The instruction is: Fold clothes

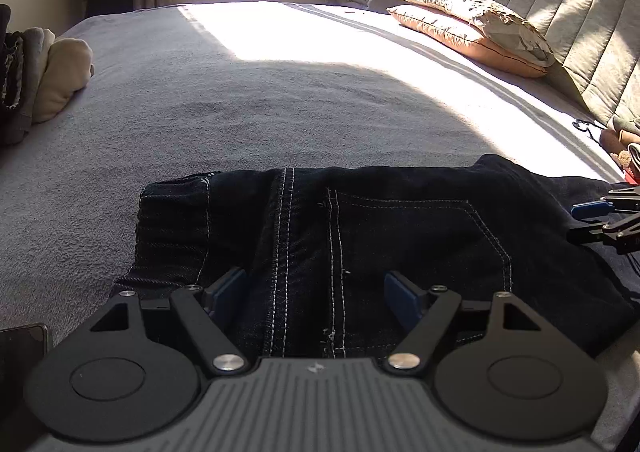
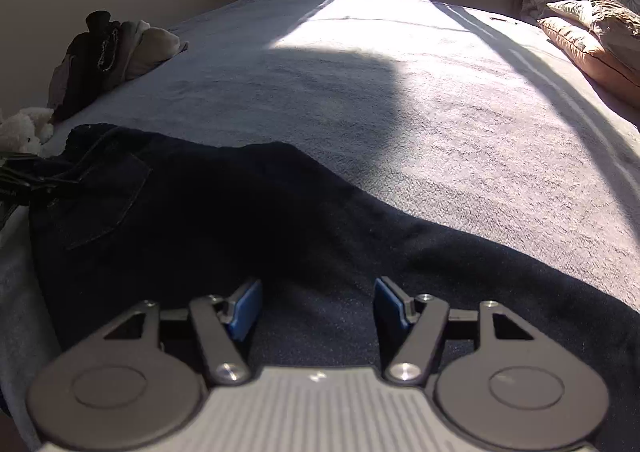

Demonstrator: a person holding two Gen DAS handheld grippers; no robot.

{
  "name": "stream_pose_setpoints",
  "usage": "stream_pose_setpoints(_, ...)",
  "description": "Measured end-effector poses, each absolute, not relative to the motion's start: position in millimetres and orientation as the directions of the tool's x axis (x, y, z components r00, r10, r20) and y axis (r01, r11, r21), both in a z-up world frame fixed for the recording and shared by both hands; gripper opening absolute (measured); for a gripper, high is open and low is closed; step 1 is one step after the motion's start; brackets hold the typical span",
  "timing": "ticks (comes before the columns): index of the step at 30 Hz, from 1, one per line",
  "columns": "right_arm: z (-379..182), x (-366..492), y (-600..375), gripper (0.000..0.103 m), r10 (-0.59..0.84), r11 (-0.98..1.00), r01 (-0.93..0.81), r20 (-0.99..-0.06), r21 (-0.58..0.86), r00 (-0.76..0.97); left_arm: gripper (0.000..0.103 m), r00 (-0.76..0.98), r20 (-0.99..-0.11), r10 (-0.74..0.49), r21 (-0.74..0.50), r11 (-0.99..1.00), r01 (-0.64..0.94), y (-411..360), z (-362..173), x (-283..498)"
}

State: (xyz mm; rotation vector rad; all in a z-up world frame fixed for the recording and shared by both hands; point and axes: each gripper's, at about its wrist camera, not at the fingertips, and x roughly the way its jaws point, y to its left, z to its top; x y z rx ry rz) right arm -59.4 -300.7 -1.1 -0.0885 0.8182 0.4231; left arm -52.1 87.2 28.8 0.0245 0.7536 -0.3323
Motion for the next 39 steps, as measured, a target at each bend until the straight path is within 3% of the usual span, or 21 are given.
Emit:
stream_pose_setpoints(6,0.1,-75.2,-289.4,0.065,0.341,0.899,-0.434,-0.717,0.058,0.609,0.078,0.735,-0.641,-0.22,-0.024,0.963,0.268,85.5,41.1,-48.4)
stream_pose_setpoints(9,6.0,-82.1,-280.0,0.064,0.413,0.873,-0.477,-0.684,0.107,0.602,0.078,0.766,-0.619,-0.174,0.019,0.972,0.236,85.4,49.8,-44.5)
stream_pose_setpoints(12,11.7,-101.5,-249.0,0.059,0.517,0.794,-0.6,-0.63,0.101,0.579,0.078,0.794,-0.594,-0.128,0.06,0.977,0.202,85.2,58.5,-40.7)
stream_pose_setpoints(15,14.4,-125.7,-207.5,0.047,0.6,0.686,-0.726,-0.599,0.043,0.53,0.078,0.819,-0.568,-0.08,0.096,0.982,0.163,86.8,67.1,-36.7)
stream_pose_setpoints(17,11.2,-136.1,-187.0,0.036,0.63,0.636,-0.771,-0.604,0.039,0.488,0.079,0.818,-0.572,-0.054,0.069,0.991,0.114,102.4,68.6,-32.7)
stream_pose_setpoints(21,-4.5,-141.7,-167.6,0.028,0.572,0.626,-0.778,-0.65,-0.048,0.5,0.079,0.76,-0.643,-0.09,-0.091,0.995,0.041,140.2,59.5,-24.3)
stream_pose_setpoints(24,-1.9,-141.5,-167.1,0.019,0.567,0.641,-0.766,-0.646,-0.044,0.511,0.079,0.742,-0.653,-0.148,-0.233,0.972,-0.011,167.0,54.4,-25.1)
stream_pose_setpoints(27,-3.2,-150.3,-159.7,0.013,0.534,0.62,-0.773,-0.649,-0.137,0.543,0.078,0.732,-0.656,-0.182,-0.304,0.952,-0.035,175.2,52.1,-24.8)
stream_pose_setpoints(30,-4.7,-156.0,-154.0,0.005,0.513,0.597,-0.775,-0.645,-0.206,0.567,0.077,0.719,-0.663,-0.208,-0.325,0.945,-0.027,169.5,49.6,-24.0)
stream_pose_setpoints(34,14.9,-151.6,-171.9,0.004,0.588,0.615,-0.783,-0.606,-0.094,0.536,0.072,0.751,-0.626,-0.21,-0.323,0.947,-0.004,166.6,53.6,-31.1)
stream_pose_setpoints(39,8.6,-149.5,-176.9,0.004,0.596,0.586,-0.807,-0.641,-0.065,0.484,0.072,0.789,-0.579,-0.204,-0.319,0.948,0.011,168.5,60.4,-36.9)
